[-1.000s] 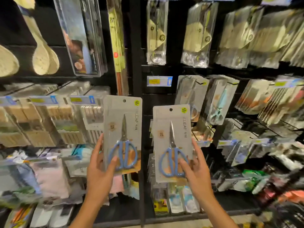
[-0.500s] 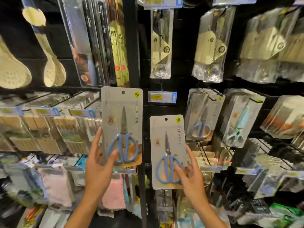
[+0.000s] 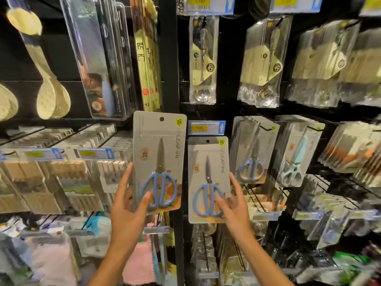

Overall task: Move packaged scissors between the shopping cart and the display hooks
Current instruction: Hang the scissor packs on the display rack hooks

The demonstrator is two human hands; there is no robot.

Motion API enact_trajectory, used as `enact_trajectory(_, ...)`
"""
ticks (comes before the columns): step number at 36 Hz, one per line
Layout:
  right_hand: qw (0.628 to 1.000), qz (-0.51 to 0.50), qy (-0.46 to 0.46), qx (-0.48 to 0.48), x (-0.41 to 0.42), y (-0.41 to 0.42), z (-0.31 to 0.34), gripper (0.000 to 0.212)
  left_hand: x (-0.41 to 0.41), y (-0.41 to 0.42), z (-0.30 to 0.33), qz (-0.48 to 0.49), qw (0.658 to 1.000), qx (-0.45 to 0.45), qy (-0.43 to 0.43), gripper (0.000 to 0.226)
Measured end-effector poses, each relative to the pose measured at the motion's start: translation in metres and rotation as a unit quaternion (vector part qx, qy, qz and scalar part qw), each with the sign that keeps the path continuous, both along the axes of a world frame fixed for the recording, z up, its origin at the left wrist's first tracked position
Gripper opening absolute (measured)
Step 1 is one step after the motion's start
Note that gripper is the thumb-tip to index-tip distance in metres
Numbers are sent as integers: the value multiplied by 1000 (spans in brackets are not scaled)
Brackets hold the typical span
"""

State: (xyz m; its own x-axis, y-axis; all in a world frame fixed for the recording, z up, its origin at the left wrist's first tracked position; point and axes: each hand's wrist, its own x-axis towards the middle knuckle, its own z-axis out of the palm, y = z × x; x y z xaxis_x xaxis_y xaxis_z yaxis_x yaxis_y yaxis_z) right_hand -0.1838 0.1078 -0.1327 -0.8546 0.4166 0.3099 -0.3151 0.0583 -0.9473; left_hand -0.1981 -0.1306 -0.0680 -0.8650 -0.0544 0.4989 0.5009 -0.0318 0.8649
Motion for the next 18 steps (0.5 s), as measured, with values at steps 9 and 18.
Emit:
enact_trajectory(9,1000,-11,19,11,-29,-6,14,70,-14,-9,-3,11,1000,-23,11,76)
enact_trajectory(18,999,-10,36,-8,-43,-3,12,72,-22,-10,-3,12,999,-30,18,79)
